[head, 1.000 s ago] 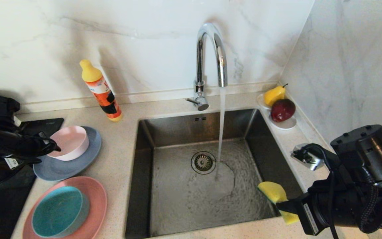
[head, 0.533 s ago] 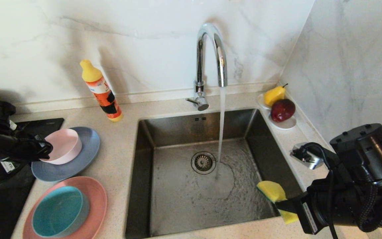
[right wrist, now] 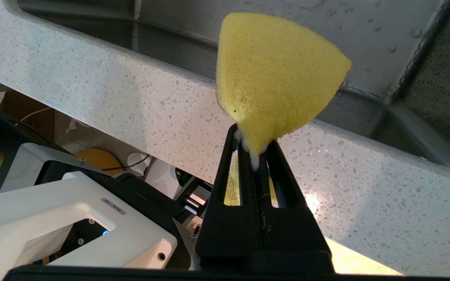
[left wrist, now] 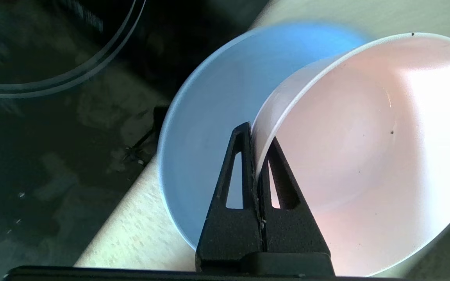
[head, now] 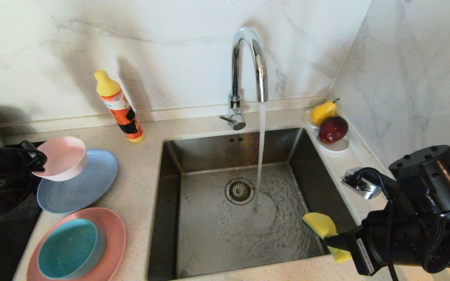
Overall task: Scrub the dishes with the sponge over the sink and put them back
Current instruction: Pick up a bowl and the sponge, then wash the bowl
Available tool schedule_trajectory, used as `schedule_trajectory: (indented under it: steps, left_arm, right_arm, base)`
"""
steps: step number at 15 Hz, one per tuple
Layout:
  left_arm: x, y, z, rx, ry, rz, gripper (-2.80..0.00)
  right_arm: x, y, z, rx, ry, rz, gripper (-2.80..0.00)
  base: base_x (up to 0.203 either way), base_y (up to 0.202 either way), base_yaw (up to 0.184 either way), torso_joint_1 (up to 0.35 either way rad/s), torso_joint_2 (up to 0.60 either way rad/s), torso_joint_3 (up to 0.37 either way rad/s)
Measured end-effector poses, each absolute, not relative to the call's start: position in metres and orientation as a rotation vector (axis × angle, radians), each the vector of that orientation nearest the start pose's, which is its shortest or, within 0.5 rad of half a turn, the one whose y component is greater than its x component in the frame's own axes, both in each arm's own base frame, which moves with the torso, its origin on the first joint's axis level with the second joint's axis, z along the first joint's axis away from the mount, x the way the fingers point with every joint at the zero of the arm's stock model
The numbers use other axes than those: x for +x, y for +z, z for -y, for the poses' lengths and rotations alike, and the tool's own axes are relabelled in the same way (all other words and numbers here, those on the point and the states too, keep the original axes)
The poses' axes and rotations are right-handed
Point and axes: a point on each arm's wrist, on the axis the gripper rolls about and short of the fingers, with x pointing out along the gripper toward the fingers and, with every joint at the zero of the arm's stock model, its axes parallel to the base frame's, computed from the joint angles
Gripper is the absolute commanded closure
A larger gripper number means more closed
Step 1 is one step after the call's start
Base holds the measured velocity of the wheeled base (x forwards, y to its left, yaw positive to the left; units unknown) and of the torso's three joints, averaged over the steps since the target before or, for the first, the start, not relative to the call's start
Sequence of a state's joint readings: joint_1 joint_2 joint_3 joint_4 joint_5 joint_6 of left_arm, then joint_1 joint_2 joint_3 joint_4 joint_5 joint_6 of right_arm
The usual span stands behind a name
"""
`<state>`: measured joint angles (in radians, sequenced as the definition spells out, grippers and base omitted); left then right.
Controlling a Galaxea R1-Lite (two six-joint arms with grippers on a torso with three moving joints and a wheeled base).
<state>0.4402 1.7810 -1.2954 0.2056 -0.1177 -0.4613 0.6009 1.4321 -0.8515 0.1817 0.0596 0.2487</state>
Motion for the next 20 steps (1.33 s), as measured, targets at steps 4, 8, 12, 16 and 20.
schedule_trajectory:
  steps: [4,8,12,16,20]
  left_arm:
    - [0.262,0.268,-0.119,-0.596,0.415,-0.426,0.0]
    - [0.2,0.314,-0.079,-0.596,0.189,-0.343,0.0]
    - [0.168,0.331,-0.03,-0.559,-0.102,-0.372,0.0]
    - [0.179,0.328,0.012,-0.489,-0.26,-0.439,0.0]
    - [0.212,0.305,0.073,-0.356,-0.332,-0.547,0.0]
  right_arm:
    - [0.178,0.195,-0.124,0.025,0.53,-0.81,0.0]
    - [0.173,0.199,-0.12,0.029,0.534,-0.796,0.0]
    - [0.168,0.204,-0.117,0.036,0.537,-0.775,0.0]
    - [0.164,0.209,-0.114,0.046,0.539,-0.752,0.0]
    - [0.165,0.214,-0.113,0.053,0.525,-0.722,0.0]
  base:
    - [0.0,0.0,0.0,0.0,0.0,0.0]
    - [0.0,0.0,0.0,0.0,0.0,0.0]
    - [0.0,0.0,0.0,0.0,0.0,0.0]
    - [0.0,0.0,0.0,0.0,0.0,0.0]
    - [0.0,0.0,0.0,0.0,0.0,0.0]
